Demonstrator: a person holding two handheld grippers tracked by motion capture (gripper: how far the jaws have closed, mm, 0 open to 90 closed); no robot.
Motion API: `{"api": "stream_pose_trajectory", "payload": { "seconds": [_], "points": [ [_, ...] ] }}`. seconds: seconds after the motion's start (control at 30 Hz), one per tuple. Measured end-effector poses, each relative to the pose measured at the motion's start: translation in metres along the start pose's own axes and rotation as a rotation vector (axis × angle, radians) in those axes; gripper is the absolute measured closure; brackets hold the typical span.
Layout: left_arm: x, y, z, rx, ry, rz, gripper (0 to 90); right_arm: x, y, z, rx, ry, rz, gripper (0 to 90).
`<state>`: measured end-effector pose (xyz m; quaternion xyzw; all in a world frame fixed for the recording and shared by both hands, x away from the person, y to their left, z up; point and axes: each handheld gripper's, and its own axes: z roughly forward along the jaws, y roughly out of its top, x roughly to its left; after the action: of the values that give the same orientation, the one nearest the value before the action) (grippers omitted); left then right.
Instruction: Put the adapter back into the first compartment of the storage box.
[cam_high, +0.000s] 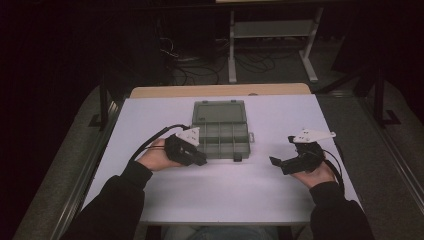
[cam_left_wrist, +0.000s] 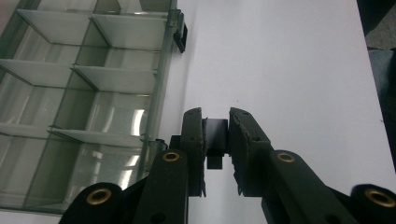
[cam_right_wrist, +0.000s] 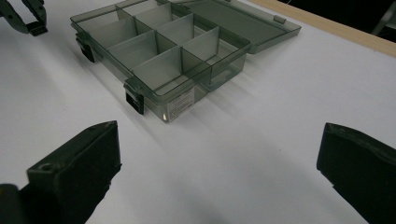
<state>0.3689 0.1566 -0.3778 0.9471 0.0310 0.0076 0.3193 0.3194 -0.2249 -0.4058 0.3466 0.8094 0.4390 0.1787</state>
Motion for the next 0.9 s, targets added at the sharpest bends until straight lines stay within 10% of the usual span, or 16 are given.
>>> {"api": "stream_pose_trajectory", "payload": {
  "seconds": [0.9],
  "points": [
    [0.028,0.028,-0.040,0.015,0.047,0.023,75.9,0.000,-0.001,0.003,0.011,0.008,-0.007,0.0]
  ]
}}
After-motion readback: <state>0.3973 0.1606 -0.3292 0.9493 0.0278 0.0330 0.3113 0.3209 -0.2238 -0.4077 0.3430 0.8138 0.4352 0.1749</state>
